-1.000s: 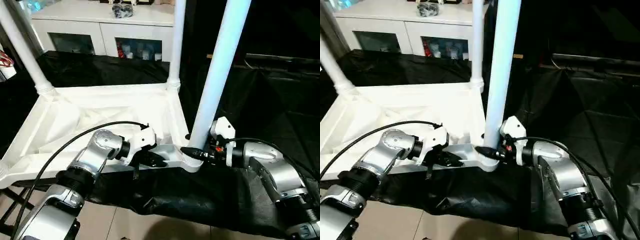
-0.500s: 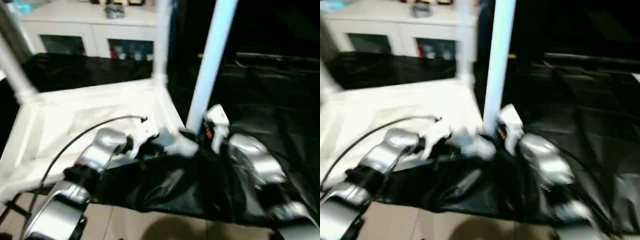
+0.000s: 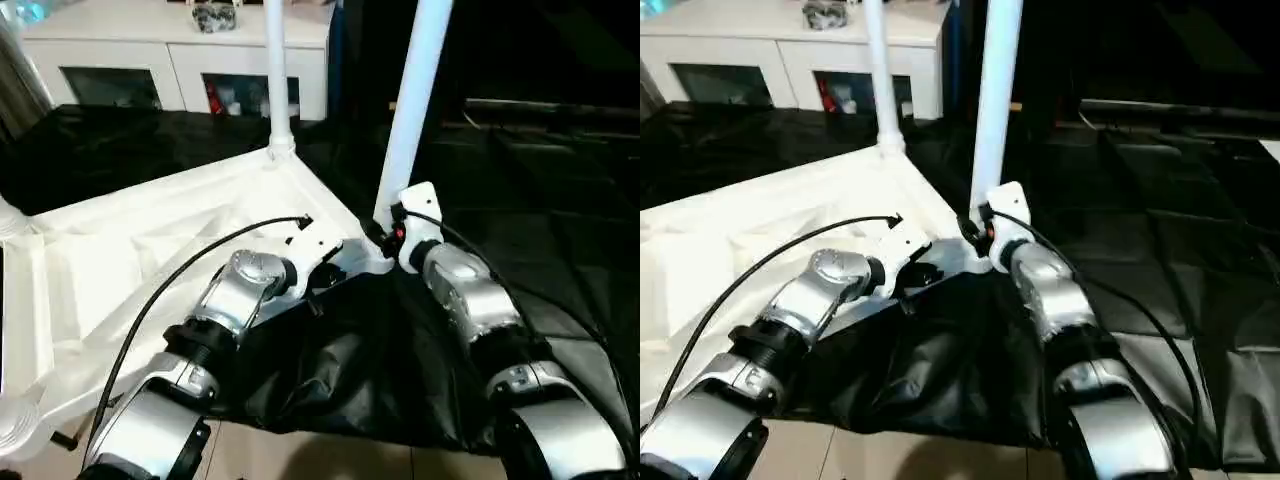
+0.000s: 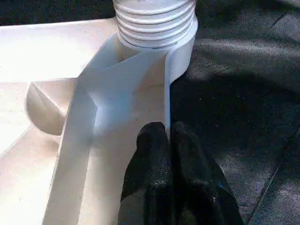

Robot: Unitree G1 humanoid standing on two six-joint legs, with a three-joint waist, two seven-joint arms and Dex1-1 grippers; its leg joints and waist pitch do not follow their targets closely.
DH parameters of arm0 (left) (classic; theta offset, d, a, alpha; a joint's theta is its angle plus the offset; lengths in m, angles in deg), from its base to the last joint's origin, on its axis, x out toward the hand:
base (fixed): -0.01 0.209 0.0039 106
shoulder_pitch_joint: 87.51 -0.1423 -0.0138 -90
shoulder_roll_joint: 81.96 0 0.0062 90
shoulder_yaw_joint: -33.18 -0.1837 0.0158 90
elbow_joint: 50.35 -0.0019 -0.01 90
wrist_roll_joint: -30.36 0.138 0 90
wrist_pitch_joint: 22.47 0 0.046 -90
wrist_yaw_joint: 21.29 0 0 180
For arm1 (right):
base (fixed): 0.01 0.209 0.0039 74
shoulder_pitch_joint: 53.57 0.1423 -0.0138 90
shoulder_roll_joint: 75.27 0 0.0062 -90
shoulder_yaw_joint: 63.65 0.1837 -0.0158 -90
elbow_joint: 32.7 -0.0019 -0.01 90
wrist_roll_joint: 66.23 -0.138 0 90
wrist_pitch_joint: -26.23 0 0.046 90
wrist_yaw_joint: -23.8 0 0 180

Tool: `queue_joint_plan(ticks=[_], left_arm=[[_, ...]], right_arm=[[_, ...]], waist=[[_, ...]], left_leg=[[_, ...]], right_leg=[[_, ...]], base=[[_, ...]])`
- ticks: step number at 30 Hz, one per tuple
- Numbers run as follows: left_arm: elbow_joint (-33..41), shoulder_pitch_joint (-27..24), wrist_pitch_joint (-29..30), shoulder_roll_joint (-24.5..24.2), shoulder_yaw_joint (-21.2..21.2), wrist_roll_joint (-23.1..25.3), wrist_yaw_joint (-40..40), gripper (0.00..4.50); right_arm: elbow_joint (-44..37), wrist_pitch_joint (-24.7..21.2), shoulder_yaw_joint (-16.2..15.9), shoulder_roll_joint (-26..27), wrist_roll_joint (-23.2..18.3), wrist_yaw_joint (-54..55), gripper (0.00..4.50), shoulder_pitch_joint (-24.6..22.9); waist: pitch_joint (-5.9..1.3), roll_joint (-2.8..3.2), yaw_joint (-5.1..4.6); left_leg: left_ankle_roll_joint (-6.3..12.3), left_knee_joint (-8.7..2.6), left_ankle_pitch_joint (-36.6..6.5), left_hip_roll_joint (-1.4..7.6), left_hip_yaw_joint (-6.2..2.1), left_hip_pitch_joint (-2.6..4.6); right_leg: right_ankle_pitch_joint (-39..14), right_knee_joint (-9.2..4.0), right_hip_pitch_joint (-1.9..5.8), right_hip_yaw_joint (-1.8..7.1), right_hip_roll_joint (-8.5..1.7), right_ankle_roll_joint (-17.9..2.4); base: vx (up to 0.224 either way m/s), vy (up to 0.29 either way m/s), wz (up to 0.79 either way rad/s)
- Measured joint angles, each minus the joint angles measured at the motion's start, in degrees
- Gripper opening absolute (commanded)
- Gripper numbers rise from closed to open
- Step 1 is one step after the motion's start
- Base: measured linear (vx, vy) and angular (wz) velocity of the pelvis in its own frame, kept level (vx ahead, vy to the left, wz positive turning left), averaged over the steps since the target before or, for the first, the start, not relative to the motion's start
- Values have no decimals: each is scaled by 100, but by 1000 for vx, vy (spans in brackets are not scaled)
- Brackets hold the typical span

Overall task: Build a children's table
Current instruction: Insert table leg to table base

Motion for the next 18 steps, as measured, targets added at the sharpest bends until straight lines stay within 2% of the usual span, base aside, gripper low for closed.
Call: queue_joint_plan(ticks=[2, 3, 5, 8, 9, 10, 15, 18], left_arm=[[13, 0, -2, -35, -10, -1, 77, 0], [22, -1, -2, -53, -12, -2, 115, 0], [46, -2, -2, -78, -15, -3, 172, 0], [125, -32, -12, -133, -34, -23, 334, 0], [135, -42, -39, -148, -38, -37, 365, 0], [138, -42, -42, -151, -39, -40, 376, 0], [248, -84, -124, -223, -57, -83, 633, 0], [288, -112, -255, -273, -64, -121, 796, 0]], right_arm=[[21, 3, 15, 14, -1, -44, 193, 14], [24, 4, 35, 17, -2, -90, 228, 14], [31, 5, 71, 17, -1, -162, 263, 17], [168, 16, 78, 9, -5, -259, 271, 18], [192, 39, 76, -2, -5, -298, 297, 25], [193, 48, 73, -17, -2, -341, 297, 31], [59, 6, -2, -219, 72, -670, 351, -162], [-218, -54, -151, -394, 171, -963, 359, -374]], waist=[[0, 0, -14], [0, 0, -19], [0, 0, -25], [1, 2, -17], [1, 2, -15], [1, 2, -13], [8, 8, 47], [16, 20, 78]], left_leg=[[0, -1, 0, 1, 0, 1], [0, -2, 0, 1, 0, 1], [0, -8, -1, 1, 0, 0], [0, -16, -1, 1, 0, -7], [0, -19, 0, 2, 0, -10], [0, -22, 0, 2, 0, -11], [2, -25, -1, 4, -2, -33], [3, -24, -1, 6, -3, -43]], right_leg=[[-1, 0, 0, 0, 0, 1], [-1, -1, 0, 0, 0, 2], [-1, -6, 0, -2, 1, 2], [-1, -17, -2, -8, 1, 1], [0, -23, -2, -11, 1, 0], [0, -28, -2, -13, 0, -1], [1, -41, -11, -24, 0, -1], [1, -41, -18, -28, -1, -2]], base=[[0, 0, 0], [0, 0, 0], [0, 0, 0], [0, 0, 0], [0, 0, 0], [0, 0, 0], [0, 0, 0], [0, 0, 0]])
